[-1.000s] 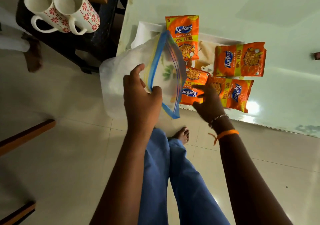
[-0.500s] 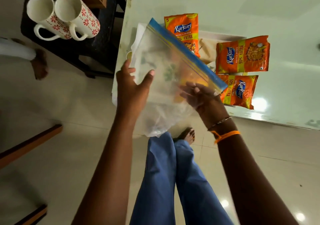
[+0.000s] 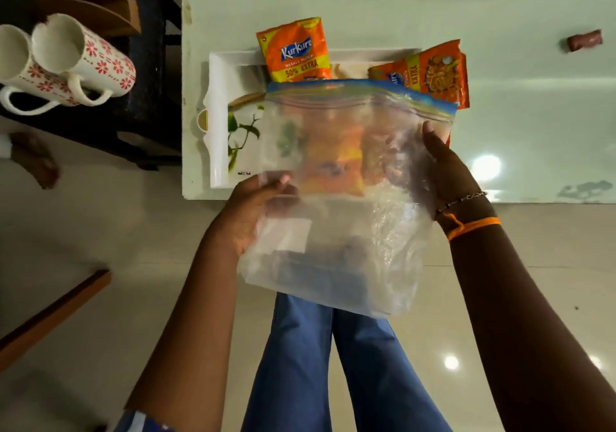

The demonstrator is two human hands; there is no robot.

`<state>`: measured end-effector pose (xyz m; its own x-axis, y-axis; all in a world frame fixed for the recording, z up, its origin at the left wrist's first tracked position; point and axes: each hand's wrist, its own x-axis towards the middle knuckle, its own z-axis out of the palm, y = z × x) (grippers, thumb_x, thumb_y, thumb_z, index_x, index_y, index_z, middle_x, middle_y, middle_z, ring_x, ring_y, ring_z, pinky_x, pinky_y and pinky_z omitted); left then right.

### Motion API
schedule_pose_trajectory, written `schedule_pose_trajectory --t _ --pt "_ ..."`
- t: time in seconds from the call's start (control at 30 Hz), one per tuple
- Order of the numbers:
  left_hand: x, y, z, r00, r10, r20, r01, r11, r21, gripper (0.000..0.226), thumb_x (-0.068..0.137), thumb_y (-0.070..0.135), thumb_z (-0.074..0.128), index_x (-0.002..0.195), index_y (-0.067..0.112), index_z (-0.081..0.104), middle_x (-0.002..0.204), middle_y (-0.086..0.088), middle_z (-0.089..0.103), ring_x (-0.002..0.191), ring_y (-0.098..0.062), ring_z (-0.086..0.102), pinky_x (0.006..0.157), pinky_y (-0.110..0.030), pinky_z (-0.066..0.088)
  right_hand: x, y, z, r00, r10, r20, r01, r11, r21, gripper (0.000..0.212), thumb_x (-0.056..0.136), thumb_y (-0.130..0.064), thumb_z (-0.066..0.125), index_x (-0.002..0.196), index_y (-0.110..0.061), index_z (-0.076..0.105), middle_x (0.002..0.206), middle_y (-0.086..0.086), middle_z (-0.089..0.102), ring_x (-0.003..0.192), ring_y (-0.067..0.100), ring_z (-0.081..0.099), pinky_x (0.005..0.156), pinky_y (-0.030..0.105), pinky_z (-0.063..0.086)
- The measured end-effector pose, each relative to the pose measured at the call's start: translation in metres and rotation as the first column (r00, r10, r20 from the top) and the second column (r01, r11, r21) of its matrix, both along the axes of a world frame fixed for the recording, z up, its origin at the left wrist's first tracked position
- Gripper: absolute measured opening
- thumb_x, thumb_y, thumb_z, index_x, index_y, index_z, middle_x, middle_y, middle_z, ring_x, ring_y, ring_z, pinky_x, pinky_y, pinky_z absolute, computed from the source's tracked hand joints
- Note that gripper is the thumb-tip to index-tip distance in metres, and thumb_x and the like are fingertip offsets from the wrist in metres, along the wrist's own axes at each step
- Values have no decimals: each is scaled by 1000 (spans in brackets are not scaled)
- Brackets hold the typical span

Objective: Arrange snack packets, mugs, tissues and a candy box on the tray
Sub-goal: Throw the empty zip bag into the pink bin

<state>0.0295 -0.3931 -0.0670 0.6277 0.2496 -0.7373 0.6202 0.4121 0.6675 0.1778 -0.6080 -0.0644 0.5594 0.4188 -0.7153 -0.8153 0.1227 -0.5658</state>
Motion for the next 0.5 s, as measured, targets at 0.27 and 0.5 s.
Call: schedule_pose_trajectory --t 0.27,0.5 --pt "26 -4 7 988 147 49 -152 979 133 13 92 20 50 91 18 62 58 9 71 62 -2 67 76 -32 46 -14 -28 8 979 51 196 -18 985 -169 71 83 4 56 134 -34 25 131 14 50 91 20 67 67 24 59" --pt "37 18 23 969 -140 205 103 978 181 62 84 -4 50 126 40 43 106 0 57 96 -16 57 82 -22 50 -8 -26 24 817 467 337 -258 820 -511 97 63 -2 78 141 -29 28 132 6 41 111 23 53 82 21 49"
